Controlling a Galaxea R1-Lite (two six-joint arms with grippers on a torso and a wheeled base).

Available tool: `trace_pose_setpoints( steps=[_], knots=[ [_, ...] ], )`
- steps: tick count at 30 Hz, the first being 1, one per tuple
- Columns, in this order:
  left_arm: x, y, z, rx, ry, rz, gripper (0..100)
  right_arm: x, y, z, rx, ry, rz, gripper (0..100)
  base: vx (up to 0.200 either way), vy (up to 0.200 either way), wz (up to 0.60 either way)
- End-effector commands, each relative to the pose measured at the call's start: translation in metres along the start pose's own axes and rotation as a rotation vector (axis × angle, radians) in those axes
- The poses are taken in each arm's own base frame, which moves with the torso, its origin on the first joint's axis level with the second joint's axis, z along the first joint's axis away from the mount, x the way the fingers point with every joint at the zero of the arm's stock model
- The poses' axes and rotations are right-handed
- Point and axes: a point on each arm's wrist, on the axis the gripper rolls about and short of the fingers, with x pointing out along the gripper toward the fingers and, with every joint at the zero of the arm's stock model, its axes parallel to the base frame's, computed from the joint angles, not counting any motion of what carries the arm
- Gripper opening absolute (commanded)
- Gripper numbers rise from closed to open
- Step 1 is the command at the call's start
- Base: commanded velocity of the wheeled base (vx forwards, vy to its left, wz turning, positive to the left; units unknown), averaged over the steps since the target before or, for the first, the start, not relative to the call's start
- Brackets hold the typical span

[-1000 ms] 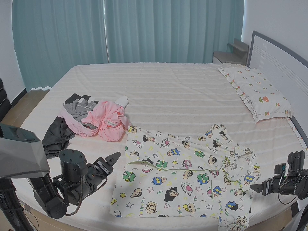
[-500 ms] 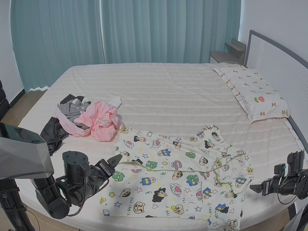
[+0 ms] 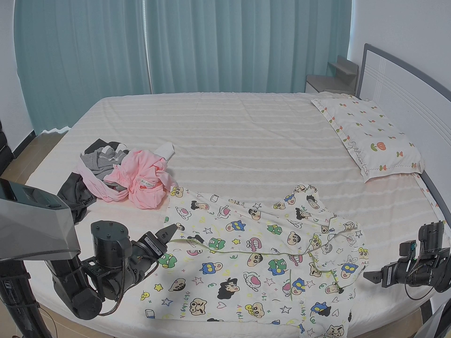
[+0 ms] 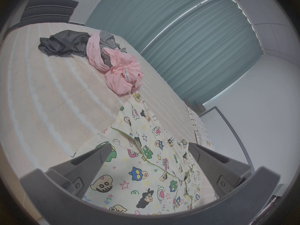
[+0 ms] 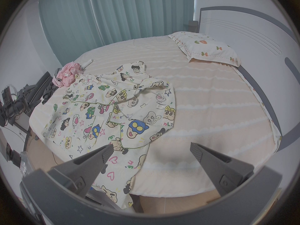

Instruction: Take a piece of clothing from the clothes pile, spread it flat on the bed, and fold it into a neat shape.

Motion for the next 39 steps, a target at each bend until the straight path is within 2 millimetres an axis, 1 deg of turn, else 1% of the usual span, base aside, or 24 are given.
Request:
trace_pose_setpoints(
  steps=[1, 3, 7, 8, 10, 11, 12, 13, 15, 17, 18, 19, 20, 21, 22, 25, 27, 29, 30, 31, 33, 35, 37, 39],
  knots=[
    [0.000, 0.001, -0.001, 0.000, 0.004, 0.004, 100, 0.001, 0.000, 0.001, -0.003, -0.001, 0.004, 100, 0.200, 0.000, 0.00],
    [0.001, 0.002, -0.002, 0.003, 0.005, 0.008, 100, 0.002, 0.000, 0.004, 0.003, -0.016, 0.006, 100, 0.200, 0.000, 0.00],
    [0.002, 0.002, -0.003, 0.008, 0.000, 0.017, 100, 0.006, 0.005, 0.022, 0.060, -0.081, 0.058, 100, 0.000, 0.000, 0.00],
    [0.002, 0.003, -0.004, 0.009, 0.004, 0.024, 100, 0.009, 0.008, 0.035, 0.104, -0.120, 0.102, 100, 0.000, 0.000, 0.00],
    [0.004, 0.005, -0.006, 0.012, 0.010, 0.032, 100, 0.015, 0.010, 0.054, 0.170, -0.168, 0.157, 100, 0.000, 0.000, 0.00],
    [0.004, 0.005, -0.006, 0.012, 0.010, 0.032, 100, 0.015, 0.010, 0.054, 0.170, -0.168, 0.157, 100, 0.000, 0.000, 0.00],
    [0.004, 0.006, -0.007, 0.012, 0.011, 0.035, 100, 0.021, 0.011, 0.067, 0.206, -0.191, 0.190, 100, 0.000, 0.000, 0.00],
    [0.004, 0.006, -0.007, 0.009, 0.012, 0.033, 100, 0.032, 0.011, 0.085, 0.245, -0.219, 0.230, 100, 0.000, 0.000, 0.00],
    [0.004, 0.005, -0.006, 0.007, 0.007, 0.023, 100, 0.048, 0.011, 0.100, 0.263, -0.224, 0.248, 100, 0.000, 0.000, 0.00],
    [0.004, 0.004, -0.006, 0.005, 0.000, 0.015, 100, 0.071, 0.014, 0.109, 0.265, -0.197, 0.258, 100, 0.000, 0.000, 0.00],
    [0.003, 0.005, -0.006, 0.003, 0.001, 0.014, 100, 0.088, 0.015, 0.115, 0.272, -0.184, 0.261, 100, 0.000, 0.000, 0.00],
    [0.003, 0.005, -0.006, 0.003, 0.001, 0.014, 100, 0.088, 0.015, 0.115, 0.272, -0.184, 0.261, 100, 0.000, 0.000, 0.00],
    [0.003, 0.005, -0.006, 0.004, 0.004, 0.016, 100, 0.108, 0.016, 0.123, 0.288, -0.177, 0.267, 100, 0.000, 0.000, 0.00],
    [0.003, 0.006, -0.007, 0.005, 0.006, 0.018, 100, 0.113, 0.017, 0.125, 0.295, -0.175, 0.270, 100, 0.000, 0.000, 0.00],
    [0.004, 0.007, -0.007, 0.004, 0.005, 0.021, 100, 0.130, 0.018, 0.133, 0.328, -0.180, 0.280, 100, 0.000, 0.000, 0.00],
    [0.005, 0.008, -0.007, 0.003, 0.008, 0.026, 100, 0.163, 0.025, 0.149, 0.387, -0.197, 0.310, 100, 0.000, 0.000, 0.00],
    [0.005, 0.008, -0.007, 0.000, 0.008, 0.026, 100, 0.181, 0.027, 0.158, 0.420, -0.213, 0.328, 100, 0.000, 0.000, 0.00],
    [0.004, 0.008, -0.007, -0.015, 0.005, 0.025, 100, 0.195, 0.034, 0.163, 0.442, -0.204, 0.343, 100, 0.000, 0.000, 0.00],
    [0.005, 0.007, -0.006, -0.037, 0.001, 0.019, 100, 0.209, 0.039, 0.167, 0.452, -0.182, 0.347, 100, 0.000, 0.000, 0.00],
    [0.005, 0.007, -0.005, -0.050, -0.002, 0.014, 100, 0.218, 0.040, 0.170, 0.456, -0.166, 0.344, 100, 0.000, 0.000, 0.00],
    [0.005, 0.008, -0.004, -0.056, -0.006, 0.011, 100, 0.227, 0.040, 0.174, 0.459, -0.156, 0.341, 100, 0.000, 0.000, 0.00],
    [0.005, 0.008, -0.004, -0.056, -0.008, 0.010, 100, 0.242, 0.037, 0.178, 0.467, -0.139, 0.321, 100, 0.000, 0.000, 0.00],
    [0.006, 0.009, -0.005, -0.056, -0.008, 0.012, 100, 0.249, 0.034, 0.181, 0.473, -0.135, 0.316, 100, 0.000, 0.000, 0.00],
    [0.007, 0.011, -0.005, -0.055, -0.007, 0.023, 100, 0.256, 0.025, 0.188, 0.484, -0.141, 0.308, 100, 0.000, 0.000, 0.00]
  ],
)
